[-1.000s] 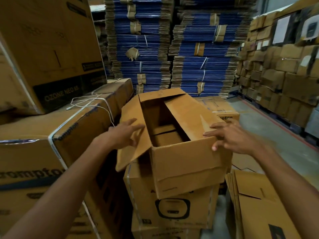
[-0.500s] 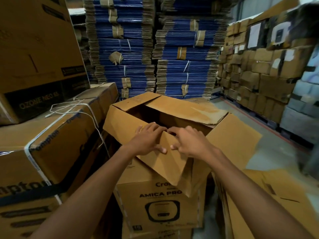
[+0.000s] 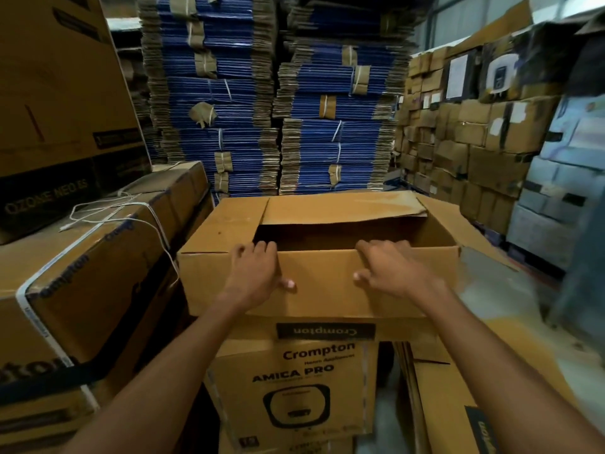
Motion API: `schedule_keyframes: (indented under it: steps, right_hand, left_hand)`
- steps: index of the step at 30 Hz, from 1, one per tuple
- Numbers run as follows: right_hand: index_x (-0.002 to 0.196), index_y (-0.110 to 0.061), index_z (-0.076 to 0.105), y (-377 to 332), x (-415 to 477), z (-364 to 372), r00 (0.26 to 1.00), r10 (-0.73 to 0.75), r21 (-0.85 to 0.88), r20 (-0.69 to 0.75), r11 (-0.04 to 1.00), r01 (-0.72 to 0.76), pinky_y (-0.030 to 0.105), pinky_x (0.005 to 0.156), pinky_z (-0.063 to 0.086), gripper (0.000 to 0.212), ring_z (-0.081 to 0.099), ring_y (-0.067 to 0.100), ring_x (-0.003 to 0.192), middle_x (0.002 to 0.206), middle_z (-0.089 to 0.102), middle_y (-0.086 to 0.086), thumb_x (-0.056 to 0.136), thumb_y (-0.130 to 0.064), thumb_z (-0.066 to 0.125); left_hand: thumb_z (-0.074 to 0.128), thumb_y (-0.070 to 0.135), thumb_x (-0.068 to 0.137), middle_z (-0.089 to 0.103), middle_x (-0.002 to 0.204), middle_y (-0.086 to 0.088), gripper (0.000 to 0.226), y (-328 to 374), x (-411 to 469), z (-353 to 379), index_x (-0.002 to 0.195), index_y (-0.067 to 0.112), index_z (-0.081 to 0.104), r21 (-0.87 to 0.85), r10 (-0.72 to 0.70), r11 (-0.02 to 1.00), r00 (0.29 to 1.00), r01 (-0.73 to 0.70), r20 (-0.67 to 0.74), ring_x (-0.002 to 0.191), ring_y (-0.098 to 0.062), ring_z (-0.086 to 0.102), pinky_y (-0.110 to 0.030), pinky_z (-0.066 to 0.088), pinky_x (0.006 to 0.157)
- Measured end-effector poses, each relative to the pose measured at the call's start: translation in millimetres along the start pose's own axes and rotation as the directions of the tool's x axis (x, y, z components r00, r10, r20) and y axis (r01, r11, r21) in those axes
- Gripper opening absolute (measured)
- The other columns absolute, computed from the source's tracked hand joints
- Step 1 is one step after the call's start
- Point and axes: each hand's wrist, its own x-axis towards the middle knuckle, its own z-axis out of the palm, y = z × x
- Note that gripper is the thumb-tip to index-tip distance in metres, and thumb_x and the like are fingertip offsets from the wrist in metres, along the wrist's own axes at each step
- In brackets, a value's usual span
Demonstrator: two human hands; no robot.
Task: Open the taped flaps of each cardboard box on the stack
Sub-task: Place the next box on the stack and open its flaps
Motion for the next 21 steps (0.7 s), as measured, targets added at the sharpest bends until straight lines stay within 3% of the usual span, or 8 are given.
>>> schedule_keyframes:
  steps: [2, 4, 9, 12, 15, 17, 21]
  right_hand:
    - [0.132, -0.026, 0.051, -28, 11, 13, 0.996, -0.064, 0.038, -0.054, 0.997, 0.066, 0.048, 0.109, 0.037, 0.048, 0.057, 0.020, 0.112, 0.118, 0.062, -0.003, 0.093, -0.052, 0.062]
    - [0.132, -0.025, 0.052, -52, 18, 23, 0.986, -0.123, 0.029, -0.115, 0.991, 0.127, 0.048, 0.107, 0.034, 0.046, 0.056, 0.022, 0.116, 0.121, 0.063, -0.002, 0.096, -0.053, 0.056]
    - [0.113, -0.026, 0.060, -61, 21, 49, 0.919, -0.160, 0.060, -0.359, 0.979, 0.194, 0.041, 0.093, 0.035, 0.036, 0.056, 0.017, 0.098, 0.105, 0.066, -0.006, 0.099, -0.054, 0.040]
    - [0.109, -0.026, 0.062, -56, 25, 61, 0.891, -0.163, 0.064, -0.425, 0.976, 0.209, 0.041, 0.089, 0.036, 0.031, 0.056, 0.018, 0.093, 0.099, 0.065, -0.006, 0.102, -0.050, 0.044]
    - [0.109, -0.023, 0.064, -56, 25, 67, 0.871, -0.138, 0.079, -0.472, 0.977, 0.198, 0.042, 0.087, 0.038, 0.036, 0.058, 0.018, 0.090, 0.097, 0.066, -0.005, 0.102, -0.053, 0.045]
    - [0.108, -0.023, 0.064, -54, 23, 71, 0.854, -0.144, 0.056, -0.500, 0.979, 0.197, 0.041, 0.084, 0.037, 0.043, 0.056, 0.018, 0.087, 0.094, 0.066, -0.005, 0.101, -0.057, 0.039]
    - [0.109, -0.022, 0.064, -55, 24, 74, 0.834, -0.150, 0.038, -0.531, 0.979, 0.200, 0.041, 0.083, 0.037, 0.045, 0.056, 0.018, 0.086, 0.095, 0.065, -0.004, 0.100, -0.059, 0.039]
  left_hand:
    - [0.059, 0.078, 0.079, 0.054, 0.135, -0.005, 0.080, 25, -9, 0, 0.131, 0.019, 0.046, 0.018, 0.044, 0.999, 0.999, -0.044, -0.014, 0.131, -0.027, 0.047, -0.051, 0.025, 0.118]
    - [0.054, 0.075, 0.085, 0.055, 0.136, -0.006, 0.076, 40, -14, -2, 0.132, 0.017, 0.046, 0.013, 0.068, 0.998, 0.998, -0.068, 0.002, 0.131, -0.028, 0.048, -0.050, 0.027, 0.116]
    - [0.032, 0.075, 0.095, 0.065, 0.121, -0.003, 0.065, 25, -19, -10, 0.118, 0.020, 0.058, 0.034, 0.064, 0.997, 0.998, -0.064, 0.008, 0.120, -0.022, 0.056, -0.050, 0.023, 0.118]
    - [0.016, 0.074, 0.098, 0.063, 0.132, -0.005, 0.076, 19, -23, -18, 0.117, 0.020, 0.065, 0.126, 0.032, 0.992, 0.989, -0.014, -0.146, 0.138, -0.021, 0.045, -0.056, 0.010, 0.122]
    - [0.011, 0.073, 0.099, 0.051, 0.150, -0.010, 0.081, 3, -16, -44, 0.132, 0.018, 0.060, 0.151, -0.067, 0.981, 0.947, 0.119, -0.313, 0.152, -0.024, 0.027, -0.060, 0.000, 0.123]
    - [0.014, 0.073, 0.098, 0.040, 0.159, -0.011, 0.079, -22, -11, -59, 0.144, 0.020, 0.051, 0.207, -0.156, 0.950, 0.929, 0.234, -0.336, 0.155, -0.026, 0.019, -0.064, -0.003, 0.121]
    - [0.013, 0.074, 0.097, 0.036, 0.159, -0.022, 0.083, -78, -13, -58, 0.146, 0.018, 0.050, 0.271, -0.469, 0.829, 0.872, 0.489, -0.141, 0.153, -0.039, 0.019, -0.071, -0.009, 0.117]
